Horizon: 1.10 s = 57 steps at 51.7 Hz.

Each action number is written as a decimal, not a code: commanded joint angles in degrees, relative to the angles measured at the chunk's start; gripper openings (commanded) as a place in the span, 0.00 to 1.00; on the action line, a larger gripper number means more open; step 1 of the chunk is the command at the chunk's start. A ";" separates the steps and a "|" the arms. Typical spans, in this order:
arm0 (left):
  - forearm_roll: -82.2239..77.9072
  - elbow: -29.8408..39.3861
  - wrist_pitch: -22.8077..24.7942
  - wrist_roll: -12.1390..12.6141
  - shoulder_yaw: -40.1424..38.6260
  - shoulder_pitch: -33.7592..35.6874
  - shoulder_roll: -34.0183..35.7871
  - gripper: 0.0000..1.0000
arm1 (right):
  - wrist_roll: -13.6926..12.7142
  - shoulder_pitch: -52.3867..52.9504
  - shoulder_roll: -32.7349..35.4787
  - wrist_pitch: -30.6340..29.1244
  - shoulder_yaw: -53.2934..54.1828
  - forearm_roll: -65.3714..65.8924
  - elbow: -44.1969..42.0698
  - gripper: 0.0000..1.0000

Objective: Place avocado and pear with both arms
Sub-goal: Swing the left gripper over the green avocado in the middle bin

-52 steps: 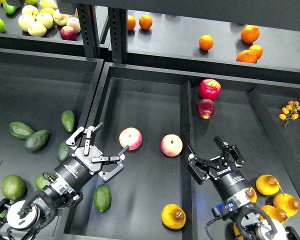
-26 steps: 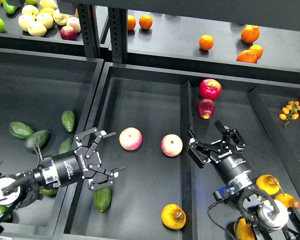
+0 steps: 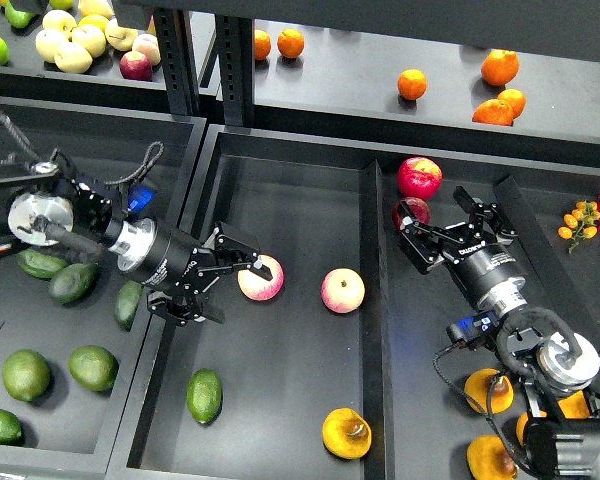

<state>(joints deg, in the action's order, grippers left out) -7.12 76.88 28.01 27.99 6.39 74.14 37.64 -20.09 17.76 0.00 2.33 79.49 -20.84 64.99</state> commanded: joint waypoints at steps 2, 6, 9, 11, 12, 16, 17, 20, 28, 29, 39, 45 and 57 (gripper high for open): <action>-0.35 -0.41 -0.01 0.01 11.45 8.13 -4.32 0.99 | 0.14 2.19 0.00 1.01 0.31 0.01 -1.35 1.00; -2.80 -0.76 -0.01 0.01 15.58 9.44 -7.66 0.99 | 0.14 3.42 0.00 1.10 0.31 0.01 -2.49 1.00; -4.83 -0.85 -0.01 0.01 18.12 11.28 -9.94 0.99 | 0.14 4.29 0.00 1.10 0.31 0.01 -3.20 1.00; -5.18 -1.02 -0.01 0.01 20.06 12.69 -11.62 0.99 | 0.14 4.82 0.00 1.19 0.22 0.01 -3.46 1.00; -5.18 -1.11 -0.01 0.01 20.59 13.13 -12.23 0.99 | 0.14 5.00 0.00 1.10 0.31 0.01 -3.55 1.00; -5.01 -2.52 -0.01 0.01 23.23 15.25 -16.28 0.99 | 0.14 5.35 0.00 1.19 0.31 0.01 -3.99 1.00; -5.01 -3.13 -0.01 0.01 23.76 15.51 -17.50 0.99 | 0.14 5.44 0.00 1.10 0.31 0.01 -4.08 1.00; -5.01 -5.06 -0.01 0.01 25.07 15.60 -21.19 0.99 | 0.14 5.70 0.00 1.10 0.22 -0.08 -4.52 1.00; -4.92 -12.18 -0.01 0.01 30.61 14.90 -32.36 0.99 | 0.14 6.67 0.00 1.10 0.22 -0.08 -5.40 1.00; -4.83 -12.71 -0.01 0.01 31.05 14.64 -33.15 0.99 | 0.14 6.67 0.00 1.10 0.22 -0.08 -5.40 1.00; -1.05 -17.72 -0.01 0.01 35.89 11.65 -37.29 0.99 | 0.05 7.11 0.00 1.10 0.22 -0.17 -5.75 1.00; -0.88 -19.66 -0.01 0.01 36.33 8.75 -37.64 0.99 | 0.05 7.11 0.00 1.10 0.22 -0.26 -5.92 1.00; -0.79 -22.21 -0.01 0.01 37.03 6.11 -37.64 0.99 | -0.03 7.37 0.00 1.01 0.22 -0.26 -6.45 1.00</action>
<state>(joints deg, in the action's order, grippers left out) -7.99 56.11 28.01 28.00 43.09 81.28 0.01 -20.04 25.01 0.00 3.36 79.71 -21.09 58.69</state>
